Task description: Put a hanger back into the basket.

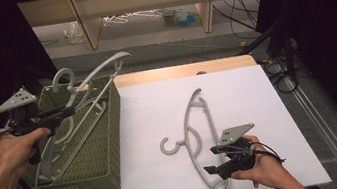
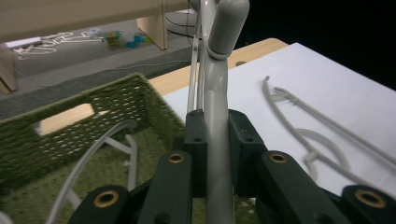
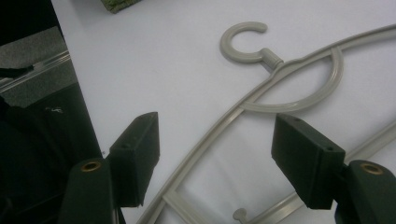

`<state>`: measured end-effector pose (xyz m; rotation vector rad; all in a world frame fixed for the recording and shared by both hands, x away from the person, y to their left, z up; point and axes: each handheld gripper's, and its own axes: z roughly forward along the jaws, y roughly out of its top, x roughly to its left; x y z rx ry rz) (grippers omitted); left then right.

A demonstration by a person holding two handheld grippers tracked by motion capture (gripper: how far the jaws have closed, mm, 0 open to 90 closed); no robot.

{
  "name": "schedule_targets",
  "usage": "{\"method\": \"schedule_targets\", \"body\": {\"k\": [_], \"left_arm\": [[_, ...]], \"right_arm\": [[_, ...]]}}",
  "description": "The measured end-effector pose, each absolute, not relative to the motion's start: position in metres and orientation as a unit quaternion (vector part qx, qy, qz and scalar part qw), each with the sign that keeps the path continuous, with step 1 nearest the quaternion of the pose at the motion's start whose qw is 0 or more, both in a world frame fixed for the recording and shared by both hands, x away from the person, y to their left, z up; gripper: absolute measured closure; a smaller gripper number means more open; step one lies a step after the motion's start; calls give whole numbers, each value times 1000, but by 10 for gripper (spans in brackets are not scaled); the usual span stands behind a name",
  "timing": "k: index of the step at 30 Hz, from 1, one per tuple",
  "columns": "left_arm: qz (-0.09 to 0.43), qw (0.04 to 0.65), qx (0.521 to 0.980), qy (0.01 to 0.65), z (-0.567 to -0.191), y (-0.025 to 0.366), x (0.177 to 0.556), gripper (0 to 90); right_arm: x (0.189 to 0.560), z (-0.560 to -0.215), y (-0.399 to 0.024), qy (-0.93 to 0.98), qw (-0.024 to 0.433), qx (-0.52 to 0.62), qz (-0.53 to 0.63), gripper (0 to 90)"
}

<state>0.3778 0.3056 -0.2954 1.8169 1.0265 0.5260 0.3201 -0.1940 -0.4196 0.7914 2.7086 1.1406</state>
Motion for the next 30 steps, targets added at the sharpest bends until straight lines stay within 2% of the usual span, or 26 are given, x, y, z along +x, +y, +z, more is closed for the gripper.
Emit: {"method": "schedule_targets", "body": {"k": [9,30], "left_arm": [[226,469,726,450,-309,341,384,792],[233,422,750,452,-334,360,386,791]], "right_arm": [[321,-421,-194,891,44,261,369,314],[322,-423,-194,890,43,265,368,314]]}}
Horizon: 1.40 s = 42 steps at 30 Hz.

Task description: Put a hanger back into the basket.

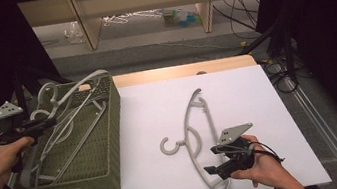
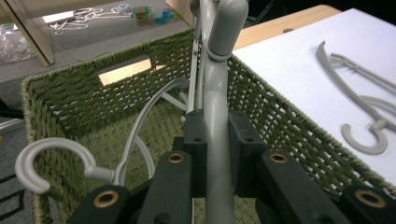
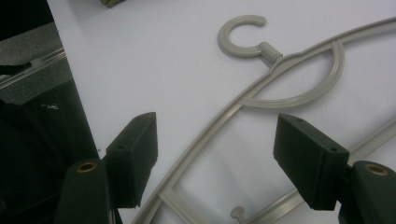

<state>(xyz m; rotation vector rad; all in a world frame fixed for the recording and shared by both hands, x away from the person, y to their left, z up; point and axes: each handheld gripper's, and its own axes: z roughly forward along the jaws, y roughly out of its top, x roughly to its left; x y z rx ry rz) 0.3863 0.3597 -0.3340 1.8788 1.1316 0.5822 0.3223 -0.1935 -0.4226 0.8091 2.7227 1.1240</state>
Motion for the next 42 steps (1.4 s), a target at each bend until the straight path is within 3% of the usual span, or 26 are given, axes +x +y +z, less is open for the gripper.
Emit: {"method": "schedule_targets", "body": {"k": [13,25,32,38,42], "left_arm": [[204,388,771,462,-354,360,392,790],[159,382,760,500,-388,347,409,788],[144,370,743,539,-401,362,411,767],[167,328,751,549,-408,366,413,754],[163,339,735,564,-409,372,413,743]], "right_arm": [[323,-426,-192,893,43,263,362,313],[324,-425,-195,893,45,262,363,313],[324,-426,-194,891,47,263,368,313],[325,-426,-194,894,43,262,362,313],[325,-425,-194,895,41,259,360,312]]}}
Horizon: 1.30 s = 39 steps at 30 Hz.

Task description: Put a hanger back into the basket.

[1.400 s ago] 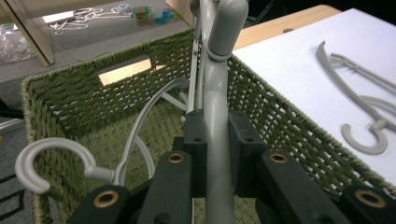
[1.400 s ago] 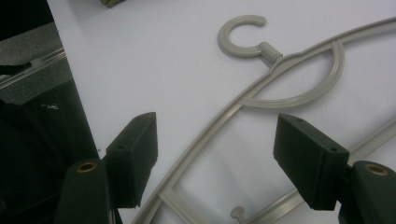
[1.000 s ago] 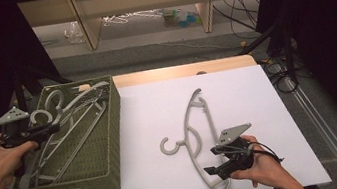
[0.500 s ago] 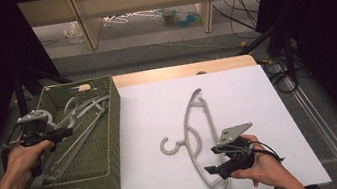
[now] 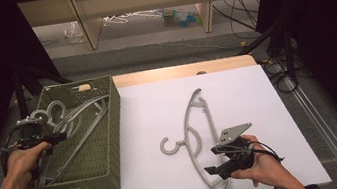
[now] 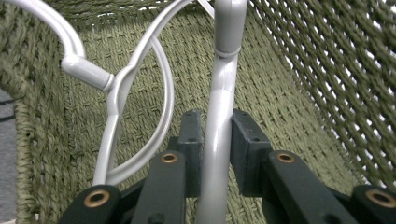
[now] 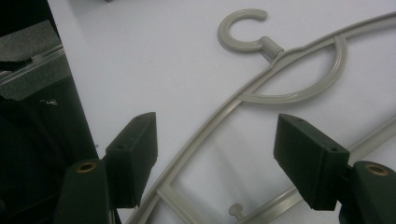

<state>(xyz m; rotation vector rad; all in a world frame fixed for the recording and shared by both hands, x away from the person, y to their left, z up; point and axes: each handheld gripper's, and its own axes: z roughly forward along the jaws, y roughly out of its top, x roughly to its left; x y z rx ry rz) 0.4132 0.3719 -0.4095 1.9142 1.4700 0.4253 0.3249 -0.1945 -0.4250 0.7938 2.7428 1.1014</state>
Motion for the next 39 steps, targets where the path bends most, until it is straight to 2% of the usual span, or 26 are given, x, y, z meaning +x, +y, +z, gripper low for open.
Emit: {"method": "schedule_targets", "body": {"k": [7,12,15,19,25,29,39], "left_arm": [[165,322,730,580,-417,381,411,712],[171,311,721,596,-418,383,410,598],[183,325,692,618,-414,386,406,499],[199,337,678,623,-406,389,397,459],[228,396,657,599,-390,373,378,377],[261,417,670,556,-376,355,355,346],[224,486,718,446,-366,277,305,278]], "right_arm": [[326,-426,-195,895,38,261,360,309],[325,-426,-195,894,38,265,359,308],[325,-426,-195,894,39,262,361,307],[325,-427,-194,891,42,266,364,306],[326,-427,-195,890,45,274,361,296],[328,-427,-198,885,55,288,363,286],[325,-429,-192,879,68,309,357,270]]}}
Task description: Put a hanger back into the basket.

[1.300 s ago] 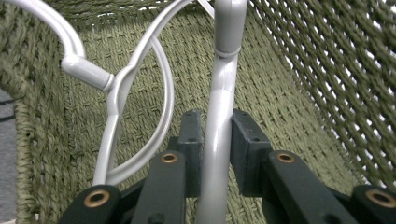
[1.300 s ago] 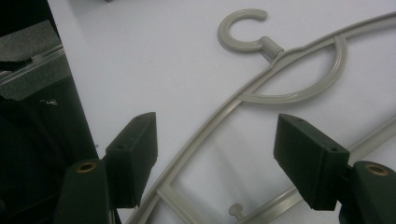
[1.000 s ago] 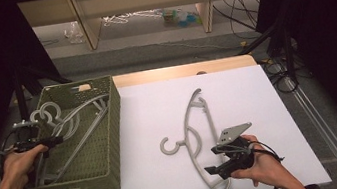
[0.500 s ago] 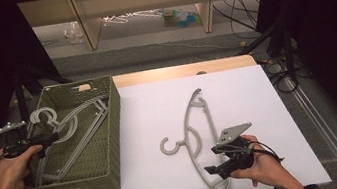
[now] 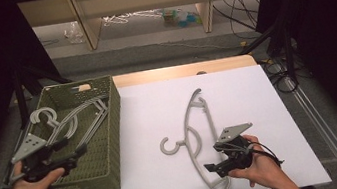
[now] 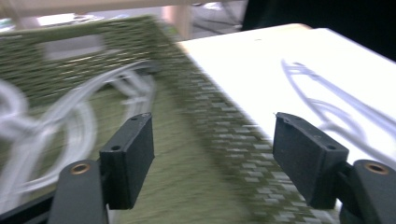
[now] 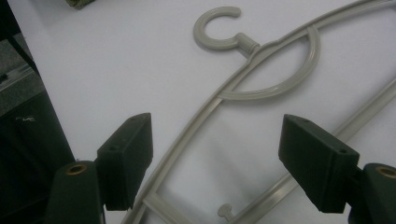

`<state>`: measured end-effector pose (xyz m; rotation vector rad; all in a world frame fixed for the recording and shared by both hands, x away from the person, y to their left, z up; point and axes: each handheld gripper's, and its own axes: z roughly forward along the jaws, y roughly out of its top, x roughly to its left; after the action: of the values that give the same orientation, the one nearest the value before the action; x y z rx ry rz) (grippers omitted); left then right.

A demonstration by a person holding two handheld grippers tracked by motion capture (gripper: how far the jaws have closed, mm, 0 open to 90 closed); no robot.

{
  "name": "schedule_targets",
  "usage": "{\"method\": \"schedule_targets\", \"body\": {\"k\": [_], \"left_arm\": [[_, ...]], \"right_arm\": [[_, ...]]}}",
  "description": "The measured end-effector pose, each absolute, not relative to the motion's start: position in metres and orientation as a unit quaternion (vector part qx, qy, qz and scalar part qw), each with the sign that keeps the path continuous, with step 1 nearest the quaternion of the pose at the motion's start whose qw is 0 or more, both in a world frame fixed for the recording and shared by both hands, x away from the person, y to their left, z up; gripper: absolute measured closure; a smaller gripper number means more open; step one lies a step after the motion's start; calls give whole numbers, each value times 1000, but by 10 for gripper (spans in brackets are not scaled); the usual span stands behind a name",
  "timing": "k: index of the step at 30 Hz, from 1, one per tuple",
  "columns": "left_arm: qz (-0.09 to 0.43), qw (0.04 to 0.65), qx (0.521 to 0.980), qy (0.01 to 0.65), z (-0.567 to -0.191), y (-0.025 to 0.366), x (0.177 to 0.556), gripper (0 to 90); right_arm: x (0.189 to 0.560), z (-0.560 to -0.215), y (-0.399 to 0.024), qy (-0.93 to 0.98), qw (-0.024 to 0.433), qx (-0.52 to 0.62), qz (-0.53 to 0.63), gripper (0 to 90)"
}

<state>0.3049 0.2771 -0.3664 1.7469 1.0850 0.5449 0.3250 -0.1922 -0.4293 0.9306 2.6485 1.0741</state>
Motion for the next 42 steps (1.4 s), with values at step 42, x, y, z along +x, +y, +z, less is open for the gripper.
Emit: {"method": "schedule_targets", "body": {"k": [42], "left_arm": [[172,498,785,324,-440,150,268,169]], "right_arm": [[320,-447,-176,890,60,302,335,243]]}}
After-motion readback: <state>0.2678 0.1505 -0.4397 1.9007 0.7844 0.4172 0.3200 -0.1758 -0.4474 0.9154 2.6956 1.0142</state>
